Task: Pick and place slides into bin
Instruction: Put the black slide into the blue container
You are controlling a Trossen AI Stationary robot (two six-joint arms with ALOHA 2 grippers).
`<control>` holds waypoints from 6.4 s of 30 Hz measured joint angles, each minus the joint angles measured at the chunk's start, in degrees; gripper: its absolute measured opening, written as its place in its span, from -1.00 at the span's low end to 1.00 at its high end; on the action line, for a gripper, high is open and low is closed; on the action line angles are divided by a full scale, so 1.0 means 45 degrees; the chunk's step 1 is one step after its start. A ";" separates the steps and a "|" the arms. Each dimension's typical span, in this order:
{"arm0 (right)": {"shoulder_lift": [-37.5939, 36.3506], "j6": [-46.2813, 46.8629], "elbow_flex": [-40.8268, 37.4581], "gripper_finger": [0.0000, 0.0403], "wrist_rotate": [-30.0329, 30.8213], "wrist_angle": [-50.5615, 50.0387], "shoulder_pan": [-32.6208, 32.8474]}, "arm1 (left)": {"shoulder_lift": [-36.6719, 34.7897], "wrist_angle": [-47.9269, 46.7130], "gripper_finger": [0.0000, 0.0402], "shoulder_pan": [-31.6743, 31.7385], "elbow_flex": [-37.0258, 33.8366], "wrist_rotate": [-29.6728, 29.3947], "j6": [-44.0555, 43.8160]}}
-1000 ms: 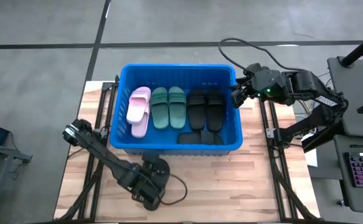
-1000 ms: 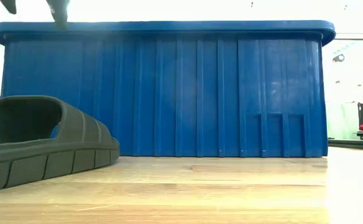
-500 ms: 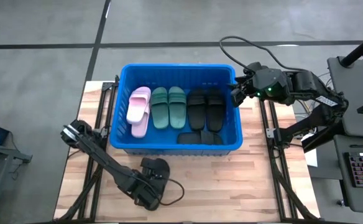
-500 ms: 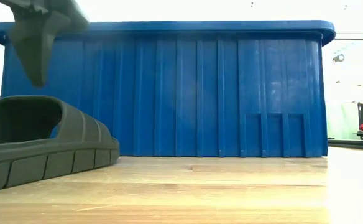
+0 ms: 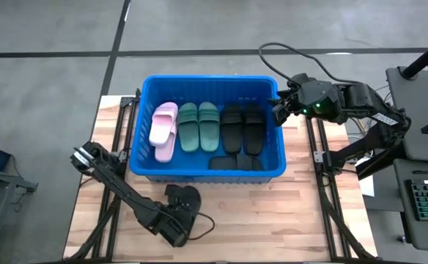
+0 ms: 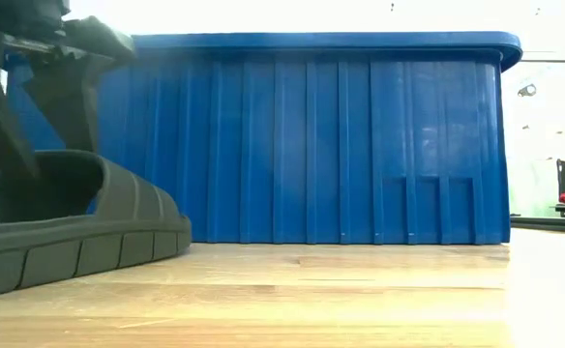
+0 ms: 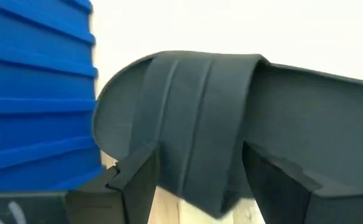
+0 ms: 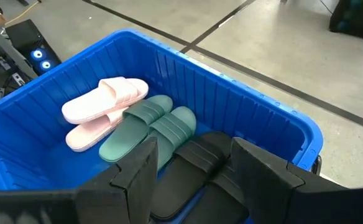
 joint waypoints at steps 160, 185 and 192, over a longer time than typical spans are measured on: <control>0.5634 0.3208 0.0301 -0.86 -0.9241 0.6892 -0.3628 | -1.2890 0.4636 -0.02 0.5628 0.0027 -0.2371 0.9691; 0.8057 1.0570 0.0219 -0.86 -0.7111 0.5970 -0.0848 | -1.6740 0.3194 -0.02 0.5631 -0.0984 -0.1968 1.0736; 0.9055 1.2054 0.0233 -0.86 -0.7329 0.6084 -0.0630 | -1.6662 0.3350 -0.02 0.5628 -0.1025 -0.2012 1.0832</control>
